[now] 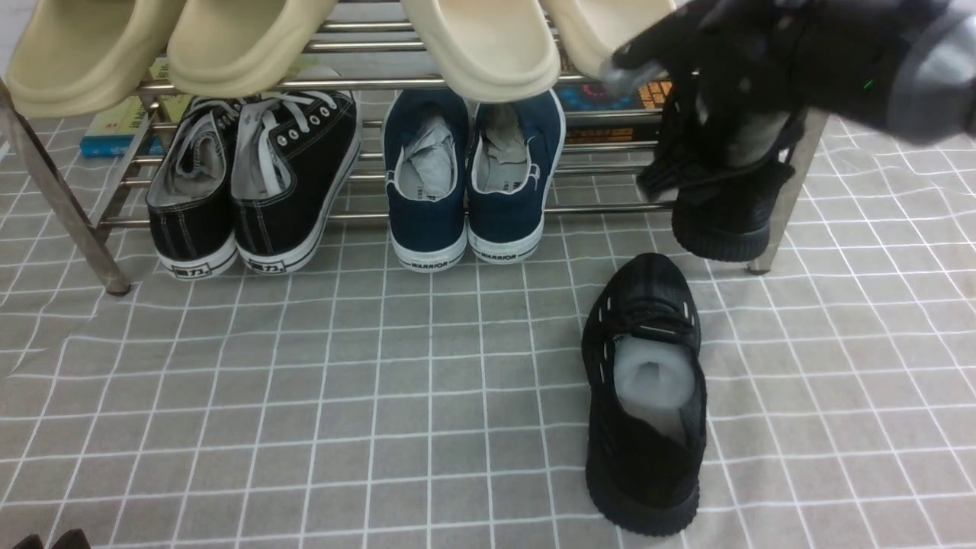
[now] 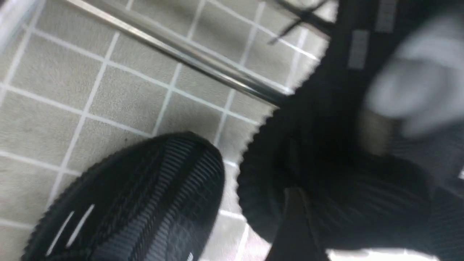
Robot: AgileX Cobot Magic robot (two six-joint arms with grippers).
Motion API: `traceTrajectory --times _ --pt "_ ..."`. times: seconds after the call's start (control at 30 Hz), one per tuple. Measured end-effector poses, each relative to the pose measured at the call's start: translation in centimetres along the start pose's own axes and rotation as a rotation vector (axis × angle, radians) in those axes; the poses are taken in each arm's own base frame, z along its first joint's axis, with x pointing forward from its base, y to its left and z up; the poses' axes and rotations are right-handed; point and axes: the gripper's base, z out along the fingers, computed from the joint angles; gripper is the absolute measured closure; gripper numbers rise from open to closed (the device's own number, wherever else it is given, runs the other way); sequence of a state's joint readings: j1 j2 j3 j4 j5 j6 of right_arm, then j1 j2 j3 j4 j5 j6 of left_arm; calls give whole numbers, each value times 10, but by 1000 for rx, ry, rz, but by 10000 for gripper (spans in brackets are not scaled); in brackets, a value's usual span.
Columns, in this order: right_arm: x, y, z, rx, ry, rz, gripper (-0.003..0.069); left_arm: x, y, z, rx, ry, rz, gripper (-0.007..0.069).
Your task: Take the shoes off the shelf with your hand from the grey coffee tablecloth.
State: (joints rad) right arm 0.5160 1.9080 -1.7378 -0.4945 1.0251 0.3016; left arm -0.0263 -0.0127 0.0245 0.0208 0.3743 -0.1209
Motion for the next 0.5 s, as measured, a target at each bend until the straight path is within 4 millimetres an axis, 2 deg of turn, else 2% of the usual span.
traceTrajectory --times 0.03,0.13,0.4,0.5 --pt "-3 -5 -8 1 -14 16 187 0 0 0 0 0 0 384" --pt "-5 -8 -6 4 -22 25 187 0 0 0 0 0 0 384" --pt "-2 9 40 -10 25 -16 190 0 0 0 0 0 0 384" --pt "0 11 46 -12 36 -30 218 0 0 0 0 0 0 384"
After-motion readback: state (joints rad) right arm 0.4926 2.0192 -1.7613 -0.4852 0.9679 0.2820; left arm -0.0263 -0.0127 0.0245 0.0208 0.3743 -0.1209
